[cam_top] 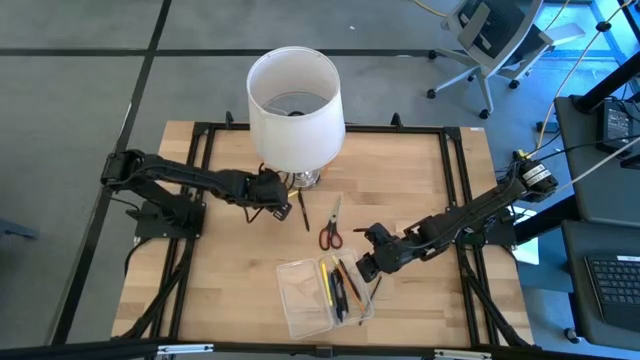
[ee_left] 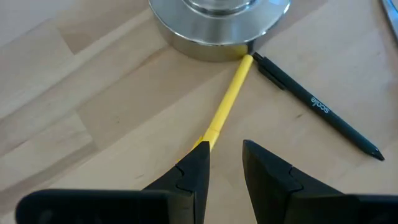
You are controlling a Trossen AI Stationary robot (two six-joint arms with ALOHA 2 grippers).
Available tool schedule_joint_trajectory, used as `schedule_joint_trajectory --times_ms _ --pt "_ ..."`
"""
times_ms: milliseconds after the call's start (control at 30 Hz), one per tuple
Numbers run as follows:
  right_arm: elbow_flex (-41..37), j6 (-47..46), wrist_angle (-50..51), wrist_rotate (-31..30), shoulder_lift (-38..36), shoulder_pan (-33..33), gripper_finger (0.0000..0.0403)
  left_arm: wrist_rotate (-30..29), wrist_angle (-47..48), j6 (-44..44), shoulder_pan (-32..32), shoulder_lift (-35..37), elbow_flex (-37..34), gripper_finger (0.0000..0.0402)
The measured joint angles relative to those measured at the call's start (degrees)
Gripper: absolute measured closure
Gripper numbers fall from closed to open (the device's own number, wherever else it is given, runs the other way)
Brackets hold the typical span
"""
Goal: Pick & place school supplies into a supply box
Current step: Put the yellow marker pen into the transparent supply box
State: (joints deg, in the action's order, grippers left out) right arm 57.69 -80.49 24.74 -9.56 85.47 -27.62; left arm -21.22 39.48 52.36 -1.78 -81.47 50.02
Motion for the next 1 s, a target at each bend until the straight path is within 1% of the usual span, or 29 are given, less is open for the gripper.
schedule_joint_trajectory --times_ms 100,233,400,533,667,767,867,1000 --pt "0.00 0.00 0.14 0.00 0.00 0.00 0.0281 0.61 0.00 0.10 -0.53 -0.01 0.01 0.0307" --pt "-0.02 0.00 0.45 0.00 0.00 0.00 0.0281 4.75 -0.02 0.86 -1.39 -0.02 0.01 0.0279" --pt "-0.02 0.00 0.45 0.02 0.00 0.00 0.0281 4.81 0.13 -1.86 -1.37 -0.02 0.00 0.0232" --pt "-0.02 0.00 0.45 0.02 0.00 0.00 0.0281 5.74 0.14 -3.97 -0.96 -0.04 0.00 0.0210" --pt "-0.02 0.00 0.45 0.02 0.00 0.00 0.0281 3.88 0.63 -7.53 -1.25 -0.07 0.00 0.0206" --pt "-0.02 0.00 0.45 0.02 0.00 0.00 0.0281 2.82 1.07 -7.69 -2.55 -0.09 -0.02 0.0209" --pt "-0.02 0.00 0.45 0.02 0.00 0.00 0.0281 4.41 -1.29 -7.73 -3.58 -0.09 -1.90 0.0214" --pt "-0.04 0.00 0.45 0.04 0.00 0.00 0.0281 7.47 -7.61 -8.75 -4.10 -0.09 -6.78 0.0221"
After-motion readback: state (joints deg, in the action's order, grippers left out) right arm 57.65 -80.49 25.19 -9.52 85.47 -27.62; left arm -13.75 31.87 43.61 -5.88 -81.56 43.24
